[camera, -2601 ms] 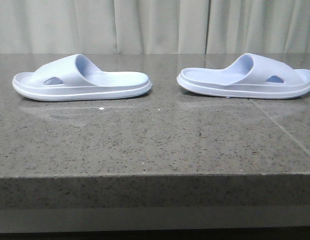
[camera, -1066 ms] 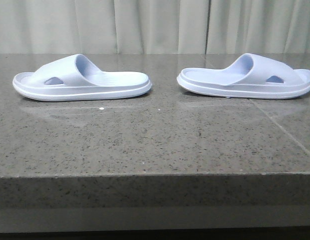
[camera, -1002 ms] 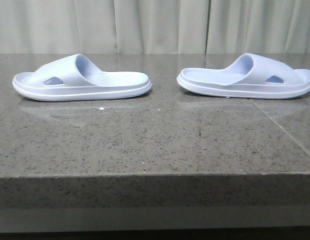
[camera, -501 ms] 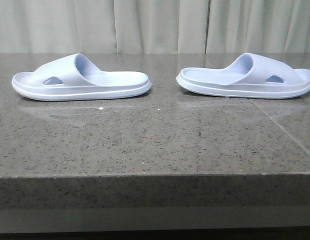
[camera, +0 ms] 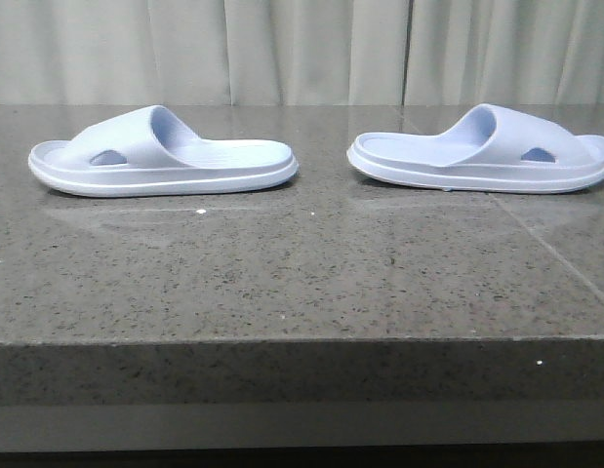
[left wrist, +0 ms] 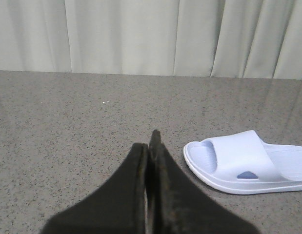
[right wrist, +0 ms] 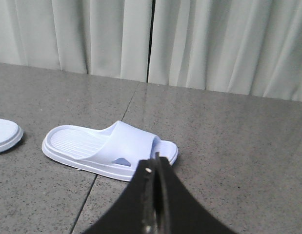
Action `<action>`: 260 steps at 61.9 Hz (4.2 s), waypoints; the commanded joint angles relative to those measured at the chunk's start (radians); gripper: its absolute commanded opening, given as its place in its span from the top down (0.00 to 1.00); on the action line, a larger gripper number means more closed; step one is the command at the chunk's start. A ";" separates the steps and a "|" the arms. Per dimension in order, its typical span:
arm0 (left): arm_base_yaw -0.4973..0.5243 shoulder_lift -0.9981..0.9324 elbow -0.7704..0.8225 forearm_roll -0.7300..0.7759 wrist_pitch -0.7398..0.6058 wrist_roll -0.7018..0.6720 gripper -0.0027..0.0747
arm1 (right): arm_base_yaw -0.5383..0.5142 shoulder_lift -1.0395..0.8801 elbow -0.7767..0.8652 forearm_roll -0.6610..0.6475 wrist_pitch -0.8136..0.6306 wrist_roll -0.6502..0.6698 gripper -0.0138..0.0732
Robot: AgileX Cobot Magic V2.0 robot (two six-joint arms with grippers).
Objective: Insert blue slippers together front up
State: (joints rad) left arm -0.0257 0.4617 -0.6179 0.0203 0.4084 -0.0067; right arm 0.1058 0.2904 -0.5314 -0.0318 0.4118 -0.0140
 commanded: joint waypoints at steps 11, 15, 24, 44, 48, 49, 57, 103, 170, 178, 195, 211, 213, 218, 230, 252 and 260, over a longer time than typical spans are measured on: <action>0.000 0.052 -0.065 0.001 -0.066 -0.007 0.98 | -0.001 0.111 -0.098 -0.041 -0.049 -0.002 0.88; 0.000 0.052 -0.062 0.001 -0.066 -0.007 0.90 | -0.001 0.111 -0.098 -0.041 -0.052 -0.002 0.82; 0.000 0.052 -0.060 0.001 -0.060 -0.007 0.45 | -0.001 0.111 -0.098 -0.041 -0.052 -0.002 0.48; 0.000 0.052 -0.036 0.001 -0.072 -0.007 0.12 | -0.001 0.111 -0.098 -0.051 -0.055 -0.002 0.12; 0.000 0.053 -0.034 -0.001 -0.080 -0.007 0.14 | -0.001 0.111 -0.098 -0.051 -0.055 -0.002 0.12; 0.000 0.053 -0.034 -0.001 -0.080 -0.007 0.14 | -0.001 0.111 -0.098 -0.051 -0.056 -0.002 0.12; 0.000 0.101 -0.048 -0.028 -0.089 -0.007 0.16 | -0.001 0.111 -0.098 -0.044 -0.042 -0.002 0.12; 0.146 1.012 -0.670 -0.629 0.378 0.399 0.30 | -0.001 0.111 -0.098 -0.032 0.052 -0.002 0.12; 0.201 1.451 -0.860 -0.902 0.746 0.557 0.42 | -0.001 0.111 -0.098 -0.033 0.022 -0.002 0.12; 0.185 1.459 -0.860 -0.897 0.748 0.559 0.45 | -0.001 0.111 -0.098 -0.033 0.022 -0.002 0.12; 0.151 1.475 -0.860 -0.896 0.750 0.563 0.63 | -0.001 0.111 -0.098 -0.033 0.022 -0.002 0.12; 0.129 1.496 -0.860 -0.941 0.775 0.565 0.67 | -0.001 0.111 -0.098 -0.033 0.022 -0.002 0.12; 0.127 1.496 -0.860 -0.952 0.779 0.568 0.67 | -0.001 0.111 -0.098 -0.033 0.022 -0.002 0.12; 0.127 1.496 -0.860 -0.994 0.789 0.590 0.70 | -0.001 0.111 -0.098 -0.033 0.022 -0.002 0.12; 0.129 1.496 -0.862 -1.063 0.868 0.637 0.97 | -0.001 0.111 -0.098 -0.033 0.022 -0.002 0.12; 0.165 1.450 -0.868 -1.207 0.883 0.637 0.99 | -0.001 0.240 -0.199 -0.032 0.113 0.008 0.16; 0.168 1.423 -0.900 -1.205 0.883 0.595 0.99 | -0.001 0.424 -0.346 -0.032 0.201 0.079 0.18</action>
State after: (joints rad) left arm 0.1397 1.9654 -1.4712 -1.1077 1.2047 0.6116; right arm 0.1058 0.6033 -0.7681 -0.0584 0.6345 0.0261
